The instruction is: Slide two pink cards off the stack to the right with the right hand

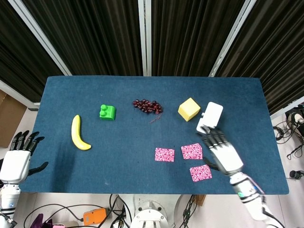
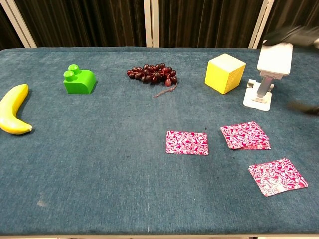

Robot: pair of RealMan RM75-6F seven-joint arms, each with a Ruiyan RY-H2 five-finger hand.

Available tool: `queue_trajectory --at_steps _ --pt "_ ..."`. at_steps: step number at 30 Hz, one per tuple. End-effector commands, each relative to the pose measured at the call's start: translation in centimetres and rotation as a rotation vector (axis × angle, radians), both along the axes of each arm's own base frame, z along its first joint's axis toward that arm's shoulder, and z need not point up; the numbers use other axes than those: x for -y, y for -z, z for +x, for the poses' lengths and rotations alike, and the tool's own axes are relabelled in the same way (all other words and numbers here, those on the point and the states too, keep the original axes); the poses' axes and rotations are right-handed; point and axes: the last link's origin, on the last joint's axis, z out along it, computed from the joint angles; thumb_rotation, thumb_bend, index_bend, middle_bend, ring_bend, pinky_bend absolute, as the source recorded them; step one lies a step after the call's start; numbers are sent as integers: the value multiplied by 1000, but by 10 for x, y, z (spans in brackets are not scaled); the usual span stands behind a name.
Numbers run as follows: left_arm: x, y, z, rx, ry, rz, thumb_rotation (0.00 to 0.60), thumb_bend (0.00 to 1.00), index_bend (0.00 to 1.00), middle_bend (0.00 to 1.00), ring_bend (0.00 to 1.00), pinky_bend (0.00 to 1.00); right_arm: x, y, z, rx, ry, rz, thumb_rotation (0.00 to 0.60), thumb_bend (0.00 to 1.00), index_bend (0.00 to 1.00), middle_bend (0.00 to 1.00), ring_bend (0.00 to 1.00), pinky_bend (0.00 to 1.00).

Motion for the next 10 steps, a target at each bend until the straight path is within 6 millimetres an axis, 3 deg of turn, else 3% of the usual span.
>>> queue_trajectory --at_steps 1,5,10 --pt "0 -1 -1 2 -7 2 600 67 210 122 16 1 -23 -47 -32 27 65 -107 600 484 22 52 0 0" --pt "0 -2 -3 9 -18 10 600 67 210 122 16 1 -37 -74 -63 49 147 -148 600 485 0 20 0 0" --pt "1 -2 -3 15 -28 11 600 67 210 122 16 1 -47 -80 -91 55 212 -118 600 485 0 0 0 0"
